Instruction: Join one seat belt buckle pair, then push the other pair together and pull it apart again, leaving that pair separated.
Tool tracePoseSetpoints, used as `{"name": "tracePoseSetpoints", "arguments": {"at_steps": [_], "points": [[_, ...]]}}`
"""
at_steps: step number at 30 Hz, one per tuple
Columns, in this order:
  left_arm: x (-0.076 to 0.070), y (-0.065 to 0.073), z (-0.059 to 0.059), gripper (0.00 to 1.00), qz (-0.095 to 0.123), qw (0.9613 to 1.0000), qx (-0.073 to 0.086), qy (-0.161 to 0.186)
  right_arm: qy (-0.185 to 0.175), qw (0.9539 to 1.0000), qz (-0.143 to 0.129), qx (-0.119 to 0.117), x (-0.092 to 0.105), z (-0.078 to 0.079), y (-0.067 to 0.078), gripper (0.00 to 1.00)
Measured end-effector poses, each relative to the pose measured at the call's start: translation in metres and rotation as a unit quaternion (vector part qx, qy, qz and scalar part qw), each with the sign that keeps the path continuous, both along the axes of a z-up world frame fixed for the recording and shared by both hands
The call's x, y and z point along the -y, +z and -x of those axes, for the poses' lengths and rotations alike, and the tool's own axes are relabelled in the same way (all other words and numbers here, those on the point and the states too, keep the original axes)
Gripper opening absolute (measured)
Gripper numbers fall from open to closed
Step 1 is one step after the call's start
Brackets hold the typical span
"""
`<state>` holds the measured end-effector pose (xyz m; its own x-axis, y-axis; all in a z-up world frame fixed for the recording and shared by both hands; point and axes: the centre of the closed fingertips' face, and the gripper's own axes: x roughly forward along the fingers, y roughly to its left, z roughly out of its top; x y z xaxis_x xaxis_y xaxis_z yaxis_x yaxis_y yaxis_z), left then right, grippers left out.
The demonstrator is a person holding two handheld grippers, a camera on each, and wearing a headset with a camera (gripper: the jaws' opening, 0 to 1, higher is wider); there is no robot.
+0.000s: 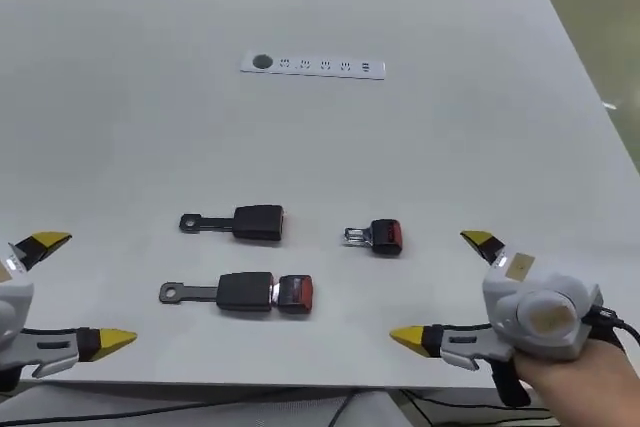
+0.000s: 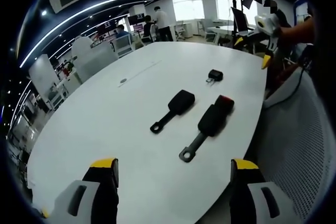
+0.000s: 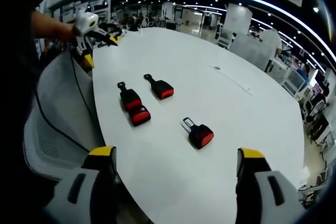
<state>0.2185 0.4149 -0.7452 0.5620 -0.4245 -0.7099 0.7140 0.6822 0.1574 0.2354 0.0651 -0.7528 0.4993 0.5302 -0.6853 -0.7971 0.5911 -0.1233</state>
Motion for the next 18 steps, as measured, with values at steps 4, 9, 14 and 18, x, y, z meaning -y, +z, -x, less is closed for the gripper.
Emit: {"name": "tracePoseSetpoints", "arguments": {"at_steps": [4, 9, 14, 18], "points": [[-0.0002, 0.0014, -0.0024, 0.9, -0.002, 1.0, 0.001, 0.0, 0.0, 1.0, 0.001, -0.001, 0.0013, -0.0019, -0.0011, 0.96], [0.0011, 0.0022, -0.004, 0.9, -0.003, 1.0, 0.003, 0.0, 0.0, 1.0, 0.003, 0.0, 0.0047, -0.0049, -0.0003, 0.96], [0.0044, 0.002, -0.0048, 0.9, -0.006, 1.0, 0.0, -0.002, -0.001, 1.0, 0.0, 0.004, 0.0087, -0.0084, 0.0011, 0.96], [0.0058, 0.0058, -0.009, 0.9, -0.006, 1.0, 0.005, 0.0, 0.0, 1.0, -0.001, 0.004, 0.0095, -0.0081, 0.0008, 0.96]]}}
